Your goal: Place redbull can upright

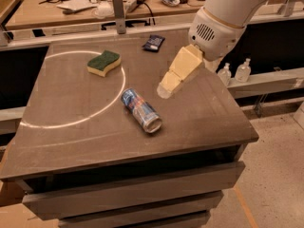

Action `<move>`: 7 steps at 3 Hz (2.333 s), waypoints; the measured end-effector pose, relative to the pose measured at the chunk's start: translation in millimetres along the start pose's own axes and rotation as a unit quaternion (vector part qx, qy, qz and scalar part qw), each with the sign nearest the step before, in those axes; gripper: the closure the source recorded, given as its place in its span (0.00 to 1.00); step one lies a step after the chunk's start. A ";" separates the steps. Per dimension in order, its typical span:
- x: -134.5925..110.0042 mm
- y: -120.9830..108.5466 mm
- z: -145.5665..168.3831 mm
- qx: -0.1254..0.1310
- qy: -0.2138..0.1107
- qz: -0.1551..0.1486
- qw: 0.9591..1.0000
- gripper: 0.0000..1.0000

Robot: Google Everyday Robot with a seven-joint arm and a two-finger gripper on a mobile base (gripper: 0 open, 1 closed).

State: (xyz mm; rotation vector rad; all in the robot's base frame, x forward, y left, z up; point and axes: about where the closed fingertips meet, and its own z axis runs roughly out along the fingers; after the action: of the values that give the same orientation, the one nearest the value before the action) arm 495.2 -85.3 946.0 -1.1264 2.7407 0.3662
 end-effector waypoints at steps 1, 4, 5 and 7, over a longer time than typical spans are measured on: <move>-8.8 10.1 13.0 0.015 0.000 0.040 0.999 0.00; -38.0 48.6 62.4 0.053 -0.004 0.064 0.997 0.00; -59.3 58.8 94.5 0.041 0.013 0.040 0.998 0.00; -89.0 56.2 125.4 0.027 0.015 0.018 0.999 0.00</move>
Offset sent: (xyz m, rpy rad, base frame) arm -0.0064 0.0648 -0.0378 -0.0815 -0.0348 -0.2288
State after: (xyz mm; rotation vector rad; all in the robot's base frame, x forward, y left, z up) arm 524.5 48.4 856.0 -1.0791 2.7827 0.2786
